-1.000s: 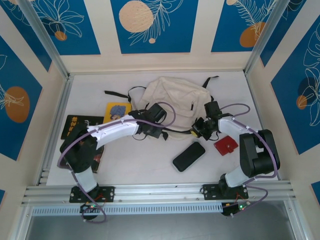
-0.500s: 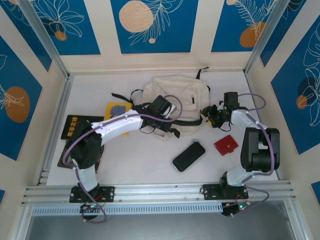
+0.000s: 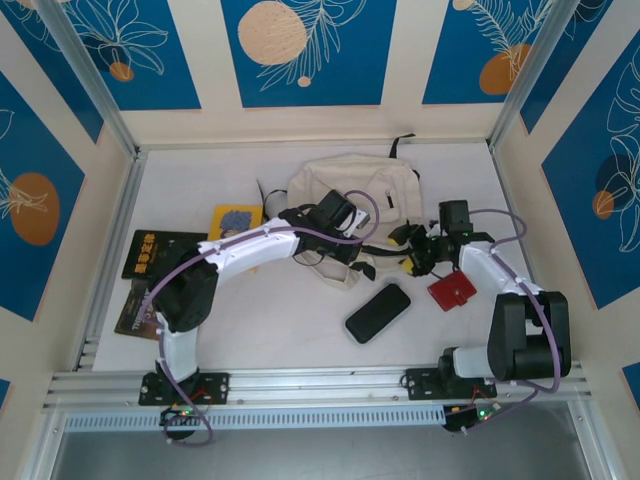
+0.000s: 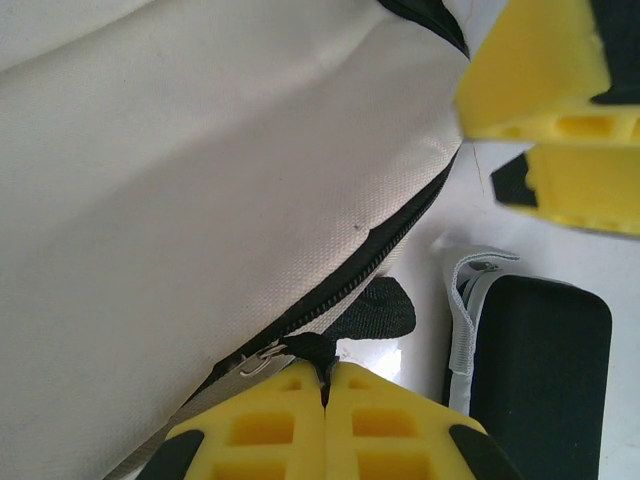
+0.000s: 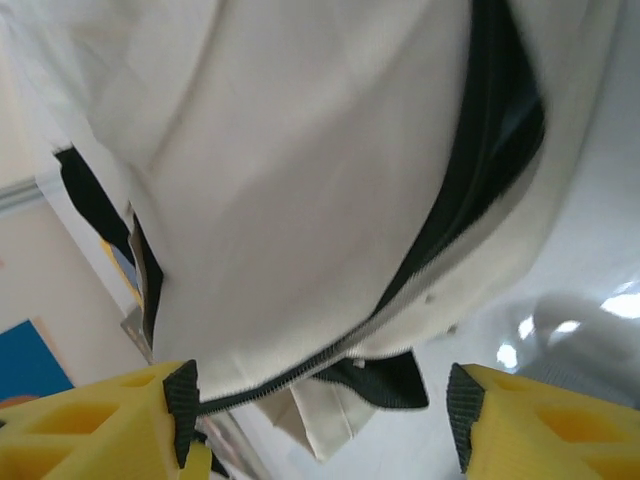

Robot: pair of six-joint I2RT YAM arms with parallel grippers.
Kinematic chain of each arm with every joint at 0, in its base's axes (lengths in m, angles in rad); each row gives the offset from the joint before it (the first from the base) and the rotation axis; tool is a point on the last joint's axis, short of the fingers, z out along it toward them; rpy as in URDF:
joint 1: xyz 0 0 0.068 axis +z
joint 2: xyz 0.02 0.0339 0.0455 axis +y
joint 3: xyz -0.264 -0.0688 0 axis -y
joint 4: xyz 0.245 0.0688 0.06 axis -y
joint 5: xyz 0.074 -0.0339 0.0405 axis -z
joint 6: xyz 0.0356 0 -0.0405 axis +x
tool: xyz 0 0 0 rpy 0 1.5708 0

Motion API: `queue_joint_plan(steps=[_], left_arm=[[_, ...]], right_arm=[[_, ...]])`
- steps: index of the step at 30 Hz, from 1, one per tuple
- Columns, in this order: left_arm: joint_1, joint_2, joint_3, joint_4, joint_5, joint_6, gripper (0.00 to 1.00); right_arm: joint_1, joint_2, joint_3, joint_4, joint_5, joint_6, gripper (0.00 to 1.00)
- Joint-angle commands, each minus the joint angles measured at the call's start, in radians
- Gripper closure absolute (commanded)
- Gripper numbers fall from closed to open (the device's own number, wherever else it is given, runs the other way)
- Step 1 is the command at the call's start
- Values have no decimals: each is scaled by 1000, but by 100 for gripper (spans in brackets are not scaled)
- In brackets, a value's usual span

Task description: Pack the student bag

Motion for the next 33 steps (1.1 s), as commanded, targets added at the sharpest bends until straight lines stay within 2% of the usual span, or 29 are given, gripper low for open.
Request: queue_joint_plan(steps=[1,6,12,15,19,22,29,33], left_arm=[[-14,8,30,9,34,5,100],[-16,-4,14,10,31,2,100],[-16,-13,1,14,22,5,100],[-16,-14,-1,2,6,8,100],[-16,-24,4,-52,-45,8,100],[-12,-43,25,-138,-97,8,100],[28,-105,-52,-214,-168,24,100],[61,-131,-96,-222,-197,29,100]], right_arm=[[40,18,-6,40,-23,118,23],[64,65,-18,97,-31,182,18],[85,123,-21,188,-19,239,20],[94,153,-7,201,7,238,30],[120,159,23,117,153,188,53],[125,156,11,91,220,172,64],[127,150,-9,60,288,147,81],[127,148,-18,55,300,139,83]])
